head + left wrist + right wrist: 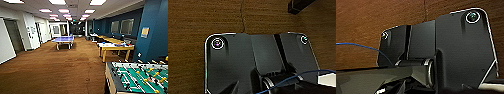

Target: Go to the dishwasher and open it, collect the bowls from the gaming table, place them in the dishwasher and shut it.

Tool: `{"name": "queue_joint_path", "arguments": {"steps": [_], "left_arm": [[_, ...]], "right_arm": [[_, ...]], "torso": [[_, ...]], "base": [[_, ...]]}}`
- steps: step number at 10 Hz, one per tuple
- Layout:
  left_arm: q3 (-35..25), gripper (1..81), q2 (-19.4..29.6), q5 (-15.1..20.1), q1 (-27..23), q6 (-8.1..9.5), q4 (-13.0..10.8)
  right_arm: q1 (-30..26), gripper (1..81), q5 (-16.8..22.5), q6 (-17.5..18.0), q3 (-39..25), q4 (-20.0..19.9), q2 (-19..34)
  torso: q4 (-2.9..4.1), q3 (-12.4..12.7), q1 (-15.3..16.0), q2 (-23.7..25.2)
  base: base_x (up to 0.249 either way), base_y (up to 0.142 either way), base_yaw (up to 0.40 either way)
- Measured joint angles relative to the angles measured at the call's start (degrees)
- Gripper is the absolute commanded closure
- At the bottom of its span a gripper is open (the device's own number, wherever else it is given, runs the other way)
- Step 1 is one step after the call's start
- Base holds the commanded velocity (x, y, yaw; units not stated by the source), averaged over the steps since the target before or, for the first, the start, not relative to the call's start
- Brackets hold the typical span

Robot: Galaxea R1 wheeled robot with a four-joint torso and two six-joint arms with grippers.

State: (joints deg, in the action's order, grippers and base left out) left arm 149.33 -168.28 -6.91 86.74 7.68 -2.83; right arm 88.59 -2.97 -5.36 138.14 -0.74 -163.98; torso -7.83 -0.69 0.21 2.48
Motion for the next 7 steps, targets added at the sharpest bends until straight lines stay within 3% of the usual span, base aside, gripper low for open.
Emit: {"name": "queue_joint_path", "arguments": {"steps": [3, 7], "left_arm": [[0.0, 1.0, 0.0, 0.0, 0.0, 0.00, 0.0], [0.0, 1.0, 0.0, 0.0, 0.1, 0.00, 0.0]], "right_arm": [[0.0, 1.0, 0.0, 0.0, -0.1, 0.0, 0.1], [0.0, 1.0, 0.1, -0.1, -0.3, 0.2, -0.1]], "torso": [[0.00, 0.0, 0.0, 0.0], [0.00, 0.0, -0.1, 0.0]], "base": [[0.221, 0.054, 0.000], [0.223, 0.108, 0.000]]}}
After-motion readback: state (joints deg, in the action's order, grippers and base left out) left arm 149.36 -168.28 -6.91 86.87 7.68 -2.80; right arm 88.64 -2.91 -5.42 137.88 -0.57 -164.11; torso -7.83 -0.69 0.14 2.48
